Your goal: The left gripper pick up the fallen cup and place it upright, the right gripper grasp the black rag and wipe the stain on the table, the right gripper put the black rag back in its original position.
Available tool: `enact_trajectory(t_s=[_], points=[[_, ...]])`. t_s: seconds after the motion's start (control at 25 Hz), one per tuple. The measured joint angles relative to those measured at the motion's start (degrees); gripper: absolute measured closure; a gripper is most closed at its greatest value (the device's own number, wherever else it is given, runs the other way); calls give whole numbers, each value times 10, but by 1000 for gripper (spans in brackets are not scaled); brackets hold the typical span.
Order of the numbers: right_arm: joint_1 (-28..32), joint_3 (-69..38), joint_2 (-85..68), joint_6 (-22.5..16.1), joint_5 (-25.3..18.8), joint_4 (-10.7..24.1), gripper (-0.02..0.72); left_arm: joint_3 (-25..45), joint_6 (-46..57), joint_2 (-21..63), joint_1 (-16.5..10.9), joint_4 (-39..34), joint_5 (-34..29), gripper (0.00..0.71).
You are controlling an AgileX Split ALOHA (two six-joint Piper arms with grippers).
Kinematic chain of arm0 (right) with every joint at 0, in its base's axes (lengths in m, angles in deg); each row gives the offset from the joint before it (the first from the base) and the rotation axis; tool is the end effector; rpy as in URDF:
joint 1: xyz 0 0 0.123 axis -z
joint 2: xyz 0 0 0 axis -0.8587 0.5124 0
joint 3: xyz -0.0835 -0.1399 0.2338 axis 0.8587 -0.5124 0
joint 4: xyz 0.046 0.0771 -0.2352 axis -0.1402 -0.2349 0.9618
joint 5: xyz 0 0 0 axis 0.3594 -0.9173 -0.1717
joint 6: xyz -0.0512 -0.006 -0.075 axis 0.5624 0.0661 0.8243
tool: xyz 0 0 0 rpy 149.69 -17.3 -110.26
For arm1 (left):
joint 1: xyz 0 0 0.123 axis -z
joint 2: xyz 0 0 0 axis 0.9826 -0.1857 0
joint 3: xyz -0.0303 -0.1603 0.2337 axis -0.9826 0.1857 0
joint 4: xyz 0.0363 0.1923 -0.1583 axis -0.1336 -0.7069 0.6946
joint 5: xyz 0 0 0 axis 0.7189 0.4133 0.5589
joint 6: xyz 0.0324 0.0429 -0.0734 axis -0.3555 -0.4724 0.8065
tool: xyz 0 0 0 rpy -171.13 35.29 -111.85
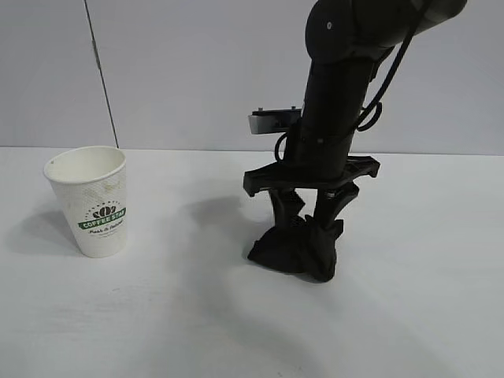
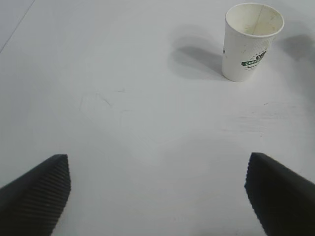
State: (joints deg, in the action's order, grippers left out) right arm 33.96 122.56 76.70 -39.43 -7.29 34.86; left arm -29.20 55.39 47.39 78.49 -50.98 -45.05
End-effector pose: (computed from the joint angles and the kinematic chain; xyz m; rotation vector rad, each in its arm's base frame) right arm 0.3916 0.1901 0.1462 -0.6315 2.9344 0.1343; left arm -0.0061 0.0000 0.2663 0.0465 2.1313 0.0422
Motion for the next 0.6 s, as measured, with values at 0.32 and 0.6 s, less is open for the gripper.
enact_trajectory(t_s=[0.32, 0.6], points=[[20, -1, -40, -69, 6, 40, 147, 0, 0, 0, 0, 0, 0, 16], [128, -1, -114, -143, -38, 216, 147, 0, 0, 0, 0, 0, 0, 16]])
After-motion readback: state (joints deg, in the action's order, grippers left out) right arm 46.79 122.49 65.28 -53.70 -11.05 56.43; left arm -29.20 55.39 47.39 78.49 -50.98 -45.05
